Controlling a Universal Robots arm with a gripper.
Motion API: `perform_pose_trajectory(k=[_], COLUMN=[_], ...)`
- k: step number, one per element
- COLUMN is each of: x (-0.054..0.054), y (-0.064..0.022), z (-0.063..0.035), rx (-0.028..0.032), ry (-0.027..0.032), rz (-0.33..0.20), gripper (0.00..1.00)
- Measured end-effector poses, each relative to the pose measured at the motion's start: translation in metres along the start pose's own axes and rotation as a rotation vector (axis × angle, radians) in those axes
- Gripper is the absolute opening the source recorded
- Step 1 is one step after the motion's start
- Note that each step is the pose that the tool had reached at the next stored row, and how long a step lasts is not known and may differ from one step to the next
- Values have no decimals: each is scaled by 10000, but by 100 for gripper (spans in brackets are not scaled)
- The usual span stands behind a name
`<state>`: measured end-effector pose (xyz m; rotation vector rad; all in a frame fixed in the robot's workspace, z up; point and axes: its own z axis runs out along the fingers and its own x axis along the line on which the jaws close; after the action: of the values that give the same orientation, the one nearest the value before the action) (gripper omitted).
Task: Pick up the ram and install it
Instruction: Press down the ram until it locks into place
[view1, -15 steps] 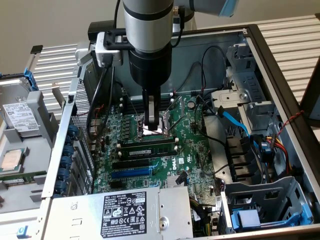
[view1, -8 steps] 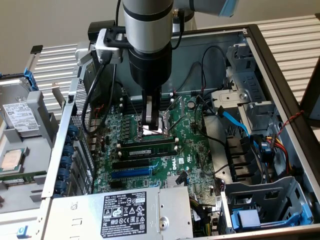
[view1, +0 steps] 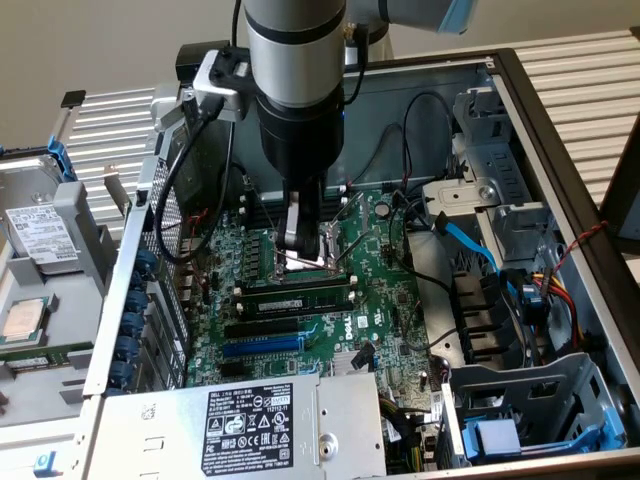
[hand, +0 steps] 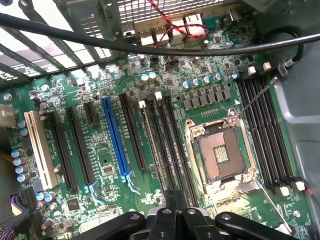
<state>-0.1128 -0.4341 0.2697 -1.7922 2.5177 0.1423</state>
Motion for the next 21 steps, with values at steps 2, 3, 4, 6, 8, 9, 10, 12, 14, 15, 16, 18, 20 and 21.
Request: perform_pose_trajectory(k=[2, 3, 4, 6, 8, 9, 10, 12, 14, 15, 16, 18, 20, 21], x=[0, 0, 0, 0, 1, 1, 1, 1, 1, 1, 1, 2, 2, 2], y=[0, 0, 0, 0, 0, 0, 0, 0, 0, 0, 0, -1, -1, -1], z=[2, 2, 3, 5, 7, 8, 9, 11, 13, 13, 15, 17, 19, 20], rx=[30, 45, 62, 92, 122, 137, 152, 182, 214, 229, 245, 277, 309, 326], ry=[-17, -26, -35, -52, -68, -77, -86, -103, -120, -127, -136, -152, -168, -176], rz=[333, 497, 677, 1005, 1333, 1497, 1662, 1996, 2339, 2507, 2679, 3020, 3364, 3537], gripper=[11, 11, 11, 11, 11, 11, 11, 11, 11, 11, 11, 11, 11, 11])
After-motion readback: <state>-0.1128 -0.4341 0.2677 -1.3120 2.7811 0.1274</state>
